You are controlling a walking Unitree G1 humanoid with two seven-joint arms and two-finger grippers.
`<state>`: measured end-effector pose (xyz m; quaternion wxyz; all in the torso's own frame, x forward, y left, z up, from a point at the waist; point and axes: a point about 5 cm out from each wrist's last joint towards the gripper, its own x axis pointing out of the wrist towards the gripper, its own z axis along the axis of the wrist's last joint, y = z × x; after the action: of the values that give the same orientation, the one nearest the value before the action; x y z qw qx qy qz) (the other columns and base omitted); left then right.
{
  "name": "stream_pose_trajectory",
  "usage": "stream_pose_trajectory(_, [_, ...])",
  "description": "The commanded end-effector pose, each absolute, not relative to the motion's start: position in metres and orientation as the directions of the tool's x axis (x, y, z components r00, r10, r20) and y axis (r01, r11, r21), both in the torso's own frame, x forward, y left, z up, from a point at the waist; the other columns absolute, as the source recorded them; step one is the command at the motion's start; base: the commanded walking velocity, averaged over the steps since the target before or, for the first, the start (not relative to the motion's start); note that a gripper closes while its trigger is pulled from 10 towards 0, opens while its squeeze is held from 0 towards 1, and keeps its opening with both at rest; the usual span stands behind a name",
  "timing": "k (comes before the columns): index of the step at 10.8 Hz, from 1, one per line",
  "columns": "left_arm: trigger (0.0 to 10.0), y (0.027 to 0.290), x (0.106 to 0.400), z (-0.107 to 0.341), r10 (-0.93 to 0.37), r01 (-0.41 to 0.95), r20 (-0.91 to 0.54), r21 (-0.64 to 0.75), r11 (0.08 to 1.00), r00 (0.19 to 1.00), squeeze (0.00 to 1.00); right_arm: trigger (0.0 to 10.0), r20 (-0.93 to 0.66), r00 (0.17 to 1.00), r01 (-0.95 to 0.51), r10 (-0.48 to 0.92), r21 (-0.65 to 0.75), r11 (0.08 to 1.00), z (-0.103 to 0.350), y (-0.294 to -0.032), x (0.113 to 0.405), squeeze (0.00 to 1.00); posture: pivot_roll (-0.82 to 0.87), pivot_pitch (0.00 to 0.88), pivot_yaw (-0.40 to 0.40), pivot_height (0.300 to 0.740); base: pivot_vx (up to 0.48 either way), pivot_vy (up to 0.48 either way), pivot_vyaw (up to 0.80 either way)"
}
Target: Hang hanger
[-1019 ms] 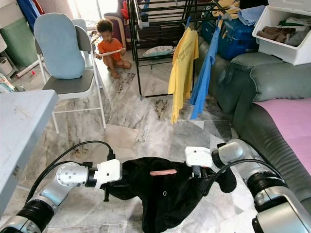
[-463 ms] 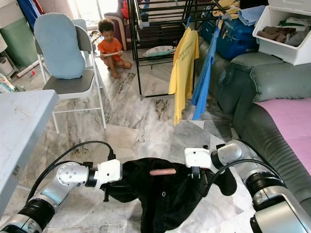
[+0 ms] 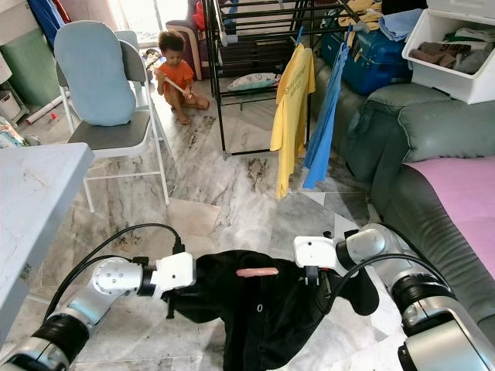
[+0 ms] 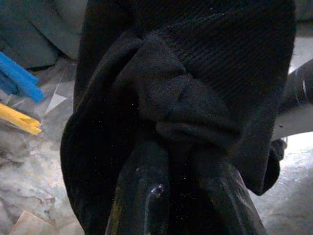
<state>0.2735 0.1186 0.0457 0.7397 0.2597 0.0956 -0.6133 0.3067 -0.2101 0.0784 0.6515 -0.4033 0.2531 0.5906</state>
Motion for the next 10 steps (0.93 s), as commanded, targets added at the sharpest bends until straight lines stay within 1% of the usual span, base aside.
stream_pose_trajectory(1, [10.0,0.121,0.282,0.05,-0.846,0.942,-0.448,0.291,0.17,0.291,1.0,0.0,-0.789,0.185,-0.97,0.586,-0.242,-0.02,0.079,-0.205,0.308,0.0,-0.11,0.0,0.014,0.74,0.0,0.0,0.0])
stream_pose_trajectory(2, [10.0,0.121,0.28,0.049,-0.844,0.941,-0.454,0.303,0.153,0.284,1.0,0.0,-0.789,0.204,-0.967,0.579,-0.254,-0.006,0.077,-0.205,0.308,0.0,-0.11,0.0,0.012,0.74,0.0,0.0,0.0])
stream_pose_trajectory(3, [10.0,0.122,0.282,0.052,-0.846,0.917,-0.414,0.35,0.193,0.336,1.0,0.0,-0.818,0.258,-0.96,0.514,-0.276,0.042,0.073,-0.211,0.311,0.0,-0.1,0.0,0.012,0.74,0.0,0.0,0.0])
stream_pose_trajectory(4, [10.0,0.126,0.287,0.058,-0.84,0.881,-0.356,0.393,0.262,0.409,1.0,0.0,-0.79,0.331,-0.942,0.515,-0.303,0.141,0.07,-0.211,0.315,0.0,-0.1,0.0,0.011,0.74,0.0,0.0,0.0])
stream_pose_trajectory(5, [10.0,0.131,0.292,0.064,-0.82,0.836,-0.282,0.407,0.368,0.498,1.0,0.0,-0.766,0.411,-0.912,0.495,-0.333,0.241,0.067,-0.21,0.318,0.0,-0.09,0.0,0.011,0.74,0.0,0.0,0.0])
stream_pose_trajectory(6, [10.0,0.135,0.294,0.067,-0.799,0.804,-0.243,0.415,0.427,0.55,1.0,0.0,-0.751,0.458,-0.886,0.476,-0.347,0.306,0.064,-0.211,0.32,0.0,-0.09,0.0,0.013,0.74,0.0,0.0,0.0])
stream_pose_trajectory(7, [10.0,0.142,0.297,0.067,-0.752,0.751,-0.192,0.394,0.529,0.63,1.0,0.0,-0.711,0.546,-0.824,0.443,-0.358,0.439,0.061,-0.212,0.323,0.0,-0.09,0.0,0.017,0.74,0.0,0.0,0.0])
stream_pose_trajectory(8, [10.0,0.148,0.3,0.065,-0.699,0.706,-0.173,0.35,0.615,0.694,1.0,0.0,-0.688,0.592,-0.781,0.42,-0.359,0.512,0.059,-0.213,0.325,0.0,-0.09,0.0,0.019,0.74,0.0,0.0,0.0])
stream_pose_trajectory(9, [10.0,0.158,0.304,0.06,-0.588,0.607,-0.16,0.293,0.738,0.793,1.0,0.0,-0.644,0.66,-0.701,0.386,-0.345,0.624,0.057,-0.214,0.327,0.0,-0.09,0.0,0.024,0.74,0.0,0.0,0.0])
stream_pose_trajectory(10, [10.0,0.171,0.308,0.057,-0.433,0.451,-0.129,0.203,0.869,0.892,1.0,0.0,-0.576,0.748,-0.557,0.329,-0.276,0.783,0.055,-0.217,0.328,0.0,-0.09,0.0,0.029,0.74,0.0,0.0,0.0])
